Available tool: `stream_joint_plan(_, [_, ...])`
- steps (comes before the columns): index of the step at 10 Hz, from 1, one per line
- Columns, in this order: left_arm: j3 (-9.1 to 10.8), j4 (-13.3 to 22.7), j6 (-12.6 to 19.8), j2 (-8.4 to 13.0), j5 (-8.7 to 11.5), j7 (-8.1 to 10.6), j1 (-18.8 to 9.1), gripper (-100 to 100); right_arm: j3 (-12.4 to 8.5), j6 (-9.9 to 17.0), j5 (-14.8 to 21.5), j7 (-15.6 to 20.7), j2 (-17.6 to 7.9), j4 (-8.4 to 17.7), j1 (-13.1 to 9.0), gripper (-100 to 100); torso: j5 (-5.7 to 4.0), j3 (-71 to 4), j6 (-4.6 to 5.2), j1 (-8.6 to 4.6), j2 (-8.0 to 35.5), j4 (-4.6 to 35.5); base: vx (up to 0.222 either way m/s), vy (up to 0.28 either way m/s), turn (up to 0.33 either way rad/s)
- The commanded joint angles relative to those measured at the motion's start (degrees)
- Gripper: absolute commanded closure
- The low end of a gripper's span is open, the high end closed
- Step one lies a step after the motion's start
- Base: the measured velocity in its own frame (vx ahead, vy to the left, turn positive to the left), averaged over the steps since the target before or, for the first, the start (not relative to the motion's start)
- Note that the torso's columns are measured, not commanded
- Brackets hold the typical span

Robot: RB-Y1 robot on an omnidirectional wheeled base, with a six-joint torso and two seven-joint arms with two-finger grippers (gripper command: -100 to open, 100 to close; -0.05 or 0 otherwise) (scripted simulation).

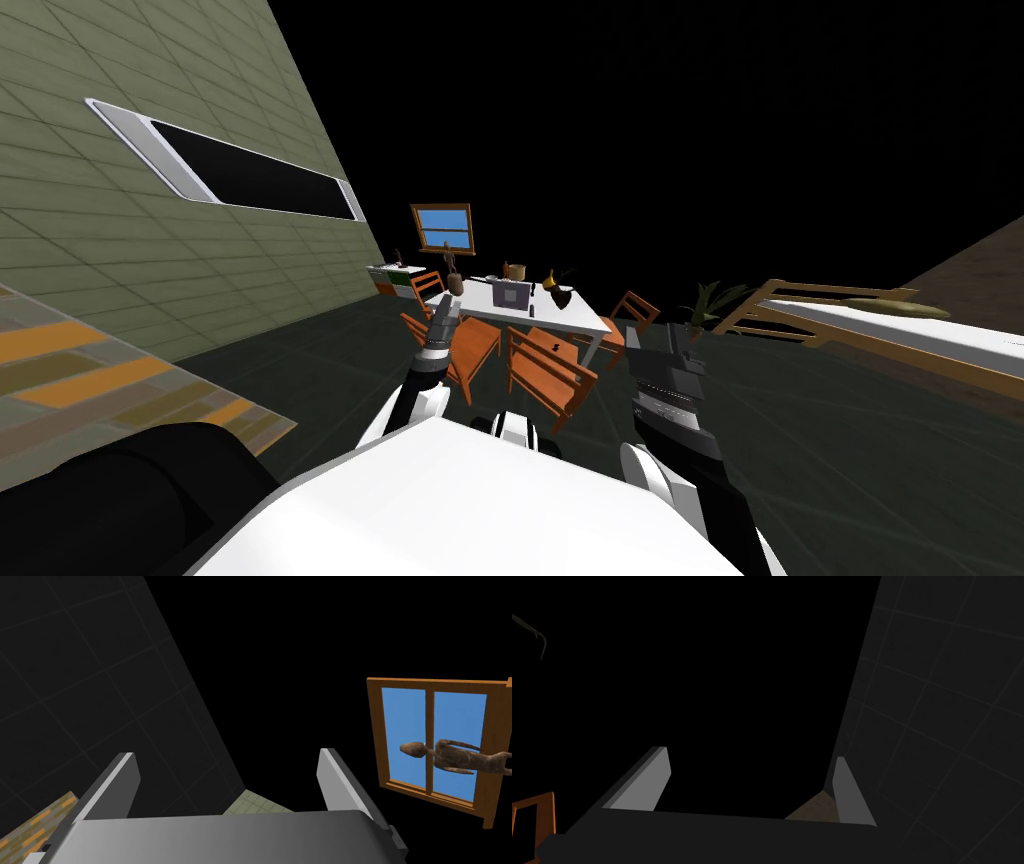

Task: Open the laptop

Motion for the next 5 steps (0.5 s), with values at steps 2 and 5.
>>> stream_joint_plan(2, [3.41, 3.8, 1.3, 4.4, -0.2, -1.86, -2.9, -100, 0.0, 0.0, 0.0, 0.0, 0.0, 0.0, 0.0, 0, 0.01, -1.3, -0.01, 0.04, 0.7, 0.7, -0.044, 0.041, -0.177])
stream_joint_plan(5, [8.21, 9.0, 3.0, 7.4, -0.6, -4.59, -6.9, -100, 0.0, 0.0, 0.0, 0.0, 0.0, 0.0, 0.0, 0, 0.0, -1.4, -0.01, 0.0, 0.8, 0.8, -0.079, 0.063, -0.231])
